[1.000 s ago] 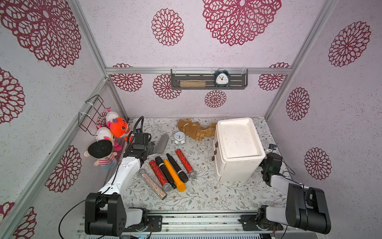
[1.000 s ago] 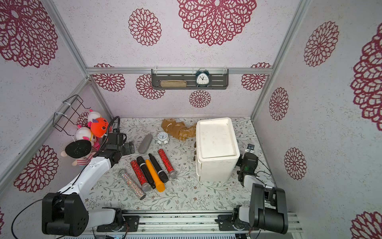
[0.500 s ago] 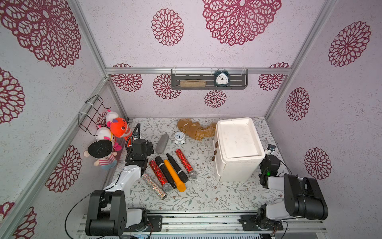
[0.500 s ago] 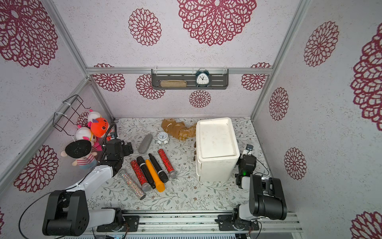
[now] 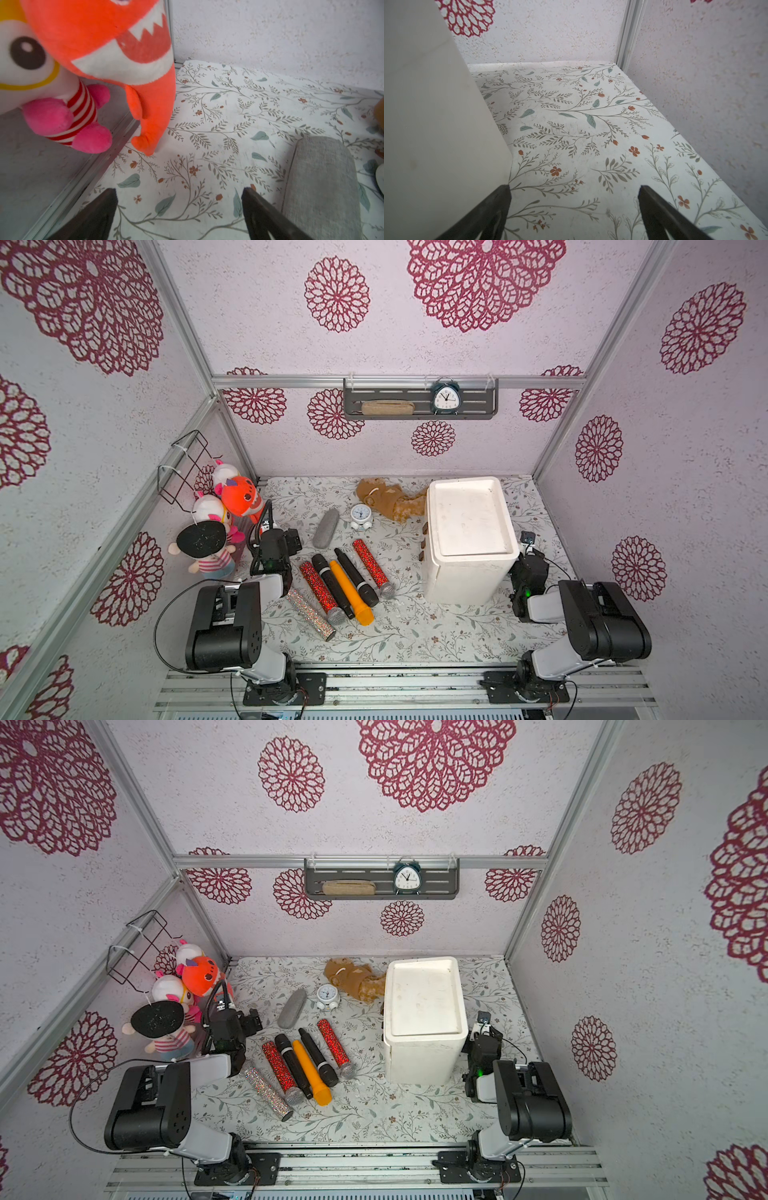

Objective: Take the microphone out of the drawer
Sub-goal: Reset both arms

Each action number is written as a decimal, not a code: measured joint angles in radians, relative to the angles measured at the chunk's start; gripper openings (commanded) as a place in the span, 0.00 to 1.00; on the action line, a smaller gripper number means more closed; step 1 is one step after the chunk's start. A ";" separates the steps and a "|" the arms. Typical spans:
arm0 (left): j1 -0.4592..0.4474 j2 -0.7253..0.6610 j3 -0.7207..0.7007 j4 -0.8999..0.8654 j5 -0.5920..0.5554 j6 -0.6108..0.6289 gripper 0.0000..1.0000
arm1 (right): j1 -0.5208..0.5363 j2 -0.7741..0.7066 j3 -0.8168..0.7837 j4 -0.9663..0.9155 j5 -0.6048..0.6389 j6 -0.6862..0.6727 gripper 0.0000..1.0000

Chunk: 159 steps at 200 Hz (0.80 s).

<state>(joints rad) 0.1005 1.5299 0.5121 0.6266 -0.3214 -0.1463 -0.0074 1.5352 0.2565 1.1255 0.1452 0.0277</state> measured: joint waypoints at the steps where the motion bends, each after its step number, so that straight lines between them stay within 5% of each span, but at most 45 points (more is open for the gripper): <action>1: 0.000 0.000 -0.006 0.011 0.000 0.000 0.97 | 0.000 0.000 0.000 0.000 0.001 0.000 0.99; 55: 0.000 0.017 -0.103 0.190 -0.006 -0.019 0.97 | 0.003 0.000 0.000 0.003 0.009 -0.002 0.99; 159: 0.000 0.017 -0.103 0.230 -0.007 -0.020 0.97 | 0.005 0.000 0.000 0.005 0.014 -0.003 0.99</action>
